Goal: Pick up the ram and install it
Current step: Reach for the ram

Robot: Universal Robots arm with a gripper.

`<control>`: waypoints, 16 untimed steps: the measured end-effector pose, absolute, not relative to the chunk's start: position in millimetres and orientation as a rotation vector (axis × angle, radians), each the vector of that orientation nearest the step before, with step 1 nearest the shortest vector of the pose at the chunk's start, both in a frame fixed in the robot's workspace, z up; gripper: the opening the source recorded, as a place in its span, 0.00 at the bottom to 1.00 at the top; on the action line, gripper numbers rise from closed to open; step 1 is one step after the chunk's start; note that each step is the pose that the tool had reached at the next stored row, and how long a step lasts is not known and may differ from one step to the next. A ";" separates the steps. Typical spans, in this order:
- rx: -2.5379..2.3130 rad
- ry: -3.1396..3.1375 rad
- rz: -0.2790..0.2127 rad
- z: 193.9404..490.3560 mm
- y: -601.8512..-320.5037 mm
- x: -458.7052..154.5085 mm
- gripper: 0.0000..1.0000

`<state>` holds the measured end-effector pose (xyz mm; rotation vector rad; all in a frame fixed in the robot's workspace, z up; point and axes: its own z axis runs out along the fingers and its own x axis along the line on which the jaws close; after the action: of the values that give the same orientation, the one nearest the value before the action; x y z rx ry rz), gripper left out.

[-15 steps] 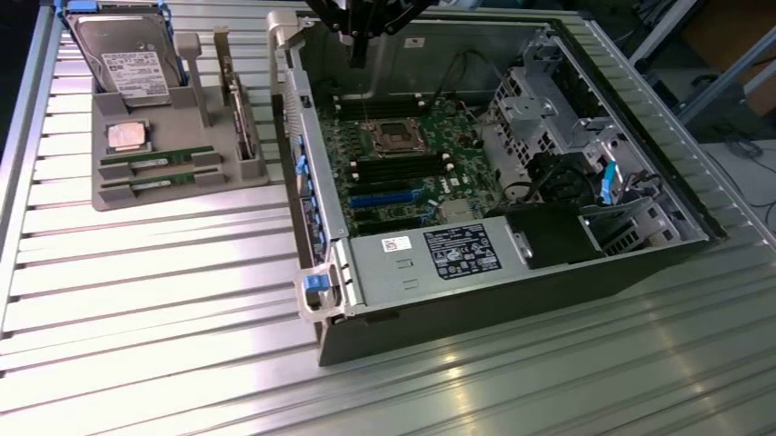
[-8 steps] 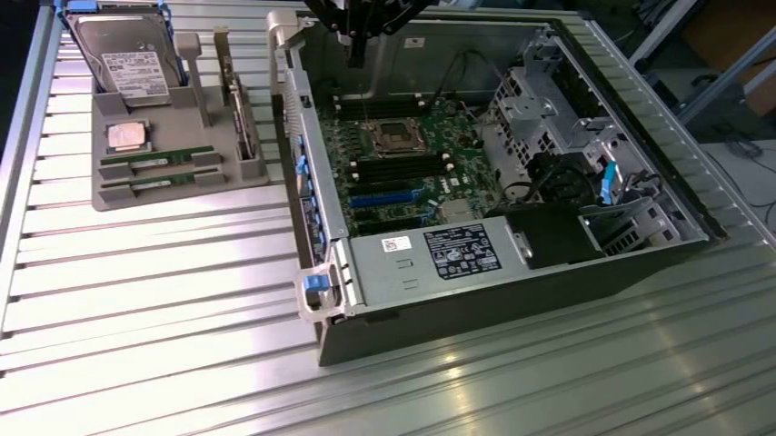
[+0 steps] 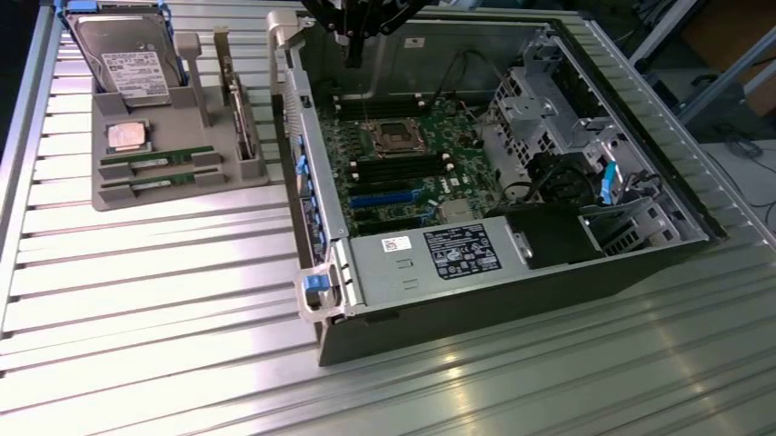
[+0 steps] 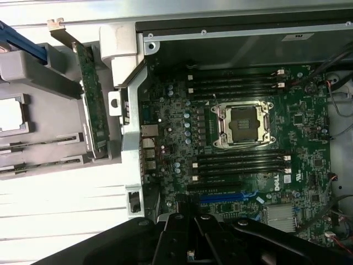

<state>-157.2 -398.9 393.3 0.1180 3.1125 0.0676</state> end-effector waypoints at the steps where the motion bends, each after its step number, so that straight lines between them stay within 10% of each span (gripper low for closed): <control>1: 0.118 3.113 0.068 393.3 -398.9 -157.4 0.10; 16: 0.118 3.112 0.068 393.3 -398.9 -164.5 0.10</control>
<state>-164.5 -398.9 393.3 0.1180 3.1125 0.0676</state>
